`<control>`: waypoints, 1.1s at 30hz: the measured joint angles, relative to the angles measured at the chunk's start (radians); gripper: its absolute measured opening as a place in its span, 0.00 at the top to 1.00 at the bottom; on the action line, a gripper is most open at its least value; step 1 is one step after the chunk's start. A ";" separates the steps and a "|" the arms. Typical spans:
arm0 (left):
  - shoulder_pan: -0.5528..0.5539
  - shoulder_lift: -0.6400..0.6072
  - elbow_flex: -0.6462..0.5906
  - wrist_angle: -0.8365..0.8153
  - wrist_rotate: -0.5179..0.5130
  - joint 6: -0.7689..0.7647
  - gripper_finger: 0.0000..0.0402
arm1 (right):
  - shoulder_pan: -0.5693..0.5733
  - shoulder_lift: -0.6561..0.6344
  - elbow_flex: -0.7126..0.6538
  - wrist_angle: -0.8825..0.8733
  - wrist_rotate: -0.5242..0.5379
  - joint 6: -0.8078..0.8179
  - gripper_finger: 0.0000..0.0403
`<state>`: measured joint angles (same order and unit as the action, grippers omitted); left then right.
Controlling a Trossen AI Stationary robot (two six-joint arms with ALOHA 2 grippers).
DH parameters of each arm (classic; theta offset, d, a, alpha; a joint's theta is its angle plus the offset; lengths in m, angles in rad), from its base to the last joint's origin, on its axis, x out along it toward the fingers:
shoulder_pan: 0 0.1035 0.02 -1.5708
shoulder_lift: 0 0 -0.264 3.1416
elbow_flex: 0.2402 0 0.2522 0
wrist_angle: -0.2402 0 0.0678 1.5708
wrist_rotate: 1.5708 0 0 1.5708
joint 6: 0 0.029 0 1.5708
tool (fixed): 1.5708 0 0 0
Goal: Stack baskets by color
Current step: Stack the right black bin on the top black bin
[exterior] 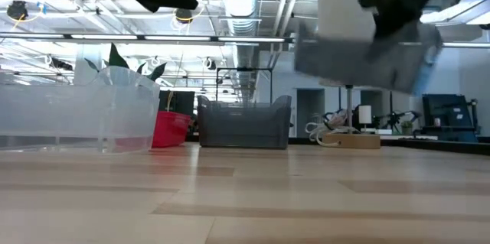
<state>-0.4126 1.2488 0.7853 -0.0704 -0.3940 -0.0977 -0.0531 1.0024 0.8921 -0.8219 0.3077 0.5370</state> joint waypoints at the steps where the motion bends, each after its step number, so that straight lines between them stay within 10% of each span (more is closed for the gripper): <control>1: 0.000 0.000 0.000 0.000 -0.022 0.012 0.36 | 0.023 0.001 0.022 0.022 0.020 -0.042 0.99; 9: 0.022 0.000 0.000 0.001 -0.157 0.172 0.36 | 0.050 0.012 0.070 0.361 0.044 -0.577 1.00; 15: 0.088 -0.052 0.000 -0.046 -0.169 0.201 0.36 | -0.077 0.137 0.139 0.552 -0.180 -0.797 1.00; 27: 0.200 -0.314 -0.019 -0.118 -0.115 0.209 0.36 | -0.375 0.555 0.537 0.452 -0.548 -0.995 1.00; 33: 0.200 -0.350 -0.050 -0.124 -0.144 0.189 0.36 | -0.467 0.726 0.759 0.279 -0.568 -0.990 1.00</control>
<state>-0.2123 0.8988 0.7348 -0.1946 -0.5385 0.0909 -0.5205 1.7285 1.6507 -0.5425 -0.2604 -0.4526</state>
